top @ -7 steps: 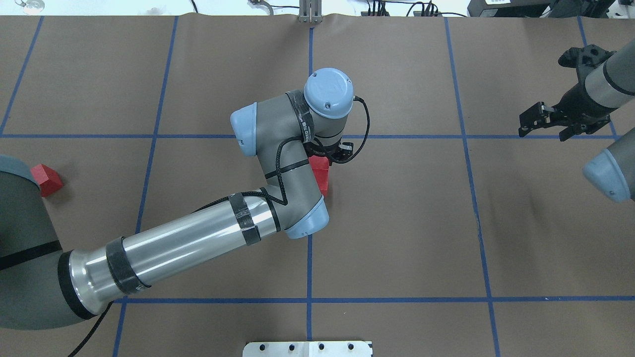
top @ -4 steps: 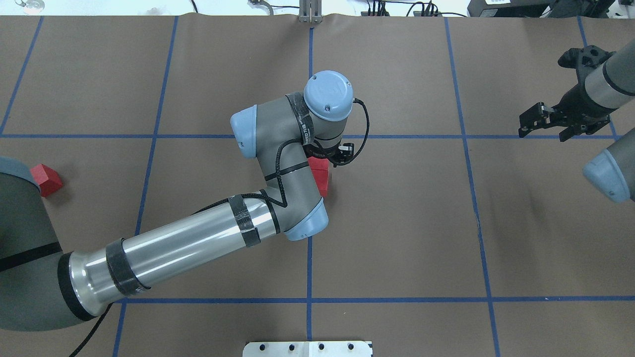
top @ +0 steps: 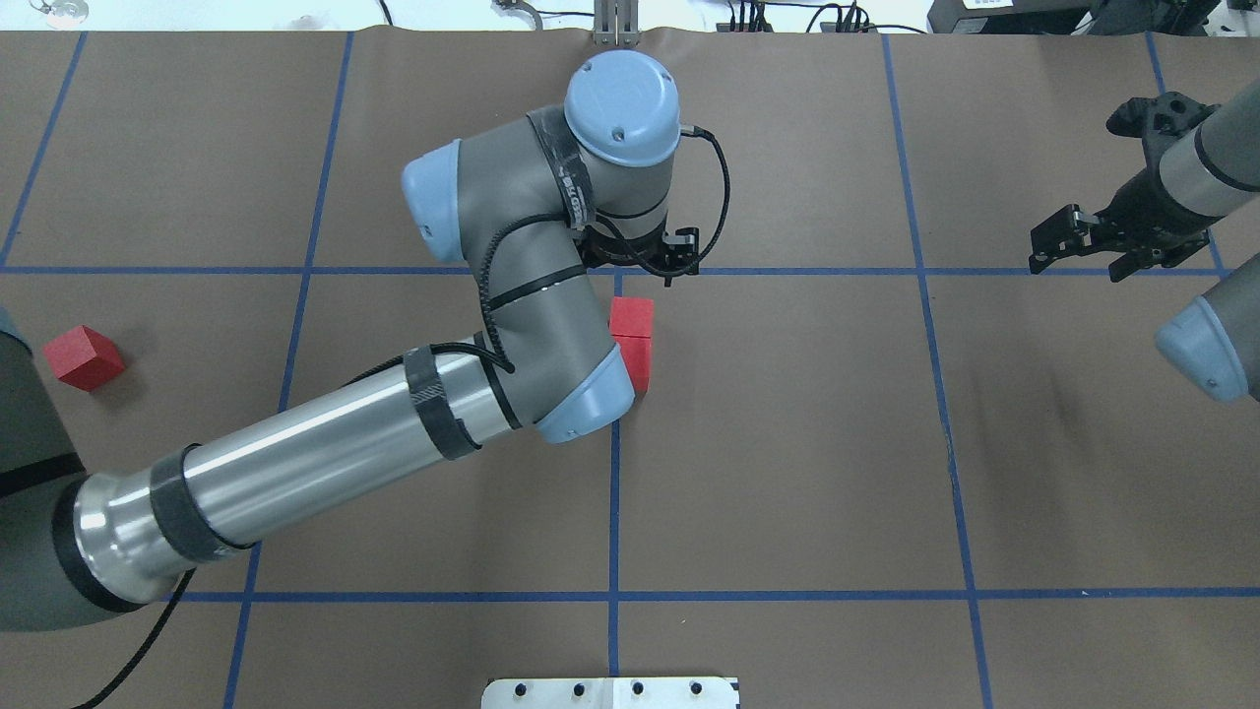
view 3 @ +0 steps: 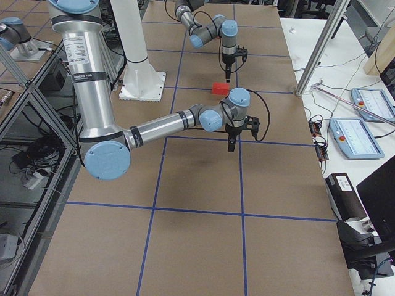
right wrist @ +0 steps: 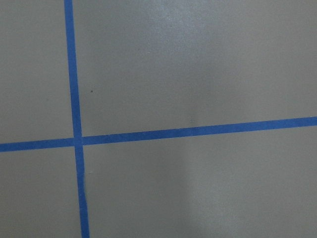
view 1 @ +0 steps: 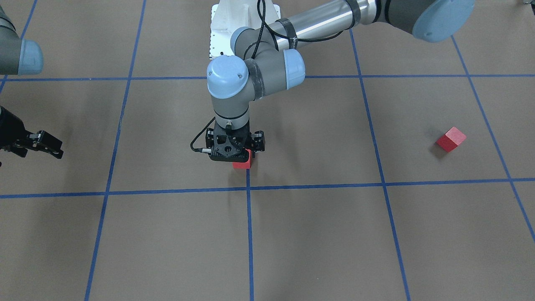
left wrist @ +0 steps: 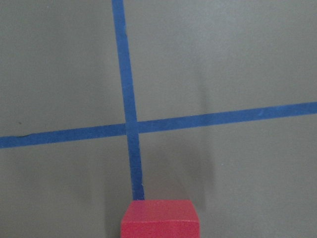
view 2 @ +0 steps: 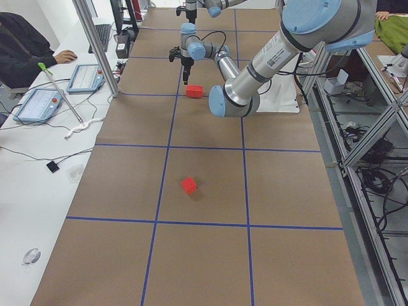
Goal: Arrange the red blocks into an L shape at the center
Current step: 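Raise the left gripper and move it toward the last red cube, then lower the left gripper onto the last red cube and grasp it, then carry the cube with the left gripper beside the far end of the pair, then lower the cube against the pair's far cube and open the left gripper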
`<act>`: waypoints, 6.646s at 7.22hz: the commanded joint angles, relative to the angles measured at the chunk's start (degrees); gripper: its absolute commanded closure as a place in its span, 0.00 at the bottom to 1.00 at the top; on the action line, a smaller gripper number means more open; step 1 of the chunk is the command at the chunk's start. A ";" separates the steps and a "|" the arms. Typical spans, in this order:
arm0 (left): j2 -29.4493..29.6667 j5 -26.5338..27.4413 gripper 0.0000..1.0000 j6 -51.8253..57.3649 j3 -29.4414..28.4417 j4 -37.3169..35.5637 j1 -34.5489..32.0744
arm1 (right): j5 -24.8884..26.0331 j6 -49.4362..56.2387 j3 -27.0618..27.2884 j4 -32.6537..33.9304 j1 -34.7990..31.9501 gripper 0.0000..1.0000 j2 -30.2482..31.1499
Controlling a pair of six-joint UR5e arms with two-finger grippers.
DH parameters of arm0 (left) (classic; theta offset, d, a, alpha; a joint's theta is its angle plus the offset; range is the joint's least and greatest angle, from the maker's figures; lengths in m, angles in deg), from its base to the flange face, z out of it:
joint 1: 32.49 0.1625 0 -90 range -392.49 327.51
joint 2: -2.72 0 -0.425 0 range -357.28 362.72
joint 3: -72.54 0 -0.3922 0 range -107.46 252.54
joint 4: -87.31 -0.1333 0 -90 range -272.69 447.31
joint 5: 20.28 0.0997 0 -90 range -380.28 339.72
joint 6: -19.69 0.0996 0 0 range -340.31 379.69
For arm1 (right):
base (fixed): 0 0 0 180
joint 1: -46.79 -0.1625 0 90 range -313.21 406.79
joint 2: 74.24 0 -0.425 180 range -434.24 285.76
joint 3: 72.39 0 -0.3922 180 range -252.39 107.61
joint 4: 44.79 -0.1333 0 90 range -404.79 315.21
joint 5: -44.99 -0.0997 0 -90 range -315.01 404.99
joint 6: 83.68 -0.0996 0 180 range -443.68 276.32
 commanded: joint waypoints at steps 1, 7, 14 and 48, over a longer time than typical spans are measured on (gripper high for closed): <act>-20.60 -1.26 0.01 1.87 22.61 -2.70 -4.66 | 0.09 0.13 -0.15 -0.90 0.00 0.00 0.14; -48.21 -20.23 0.01 9.21 15.14 9.27 -31.38 | 0.44 -0.13 0.03 -0.90 0.00 0.00 0.06; -54.82 -20.33 0.01 -17.90 7.78 31.76 -30.80 | 1.23 -0.75 1.96 -0.99 -0.09 0.00 -0.03; -4.46 -6.27 1.00 -88.64 -8.14 11.64 -1.09 | 1.76 -0.66 0.29 -0.90 0.09 0.00 0.50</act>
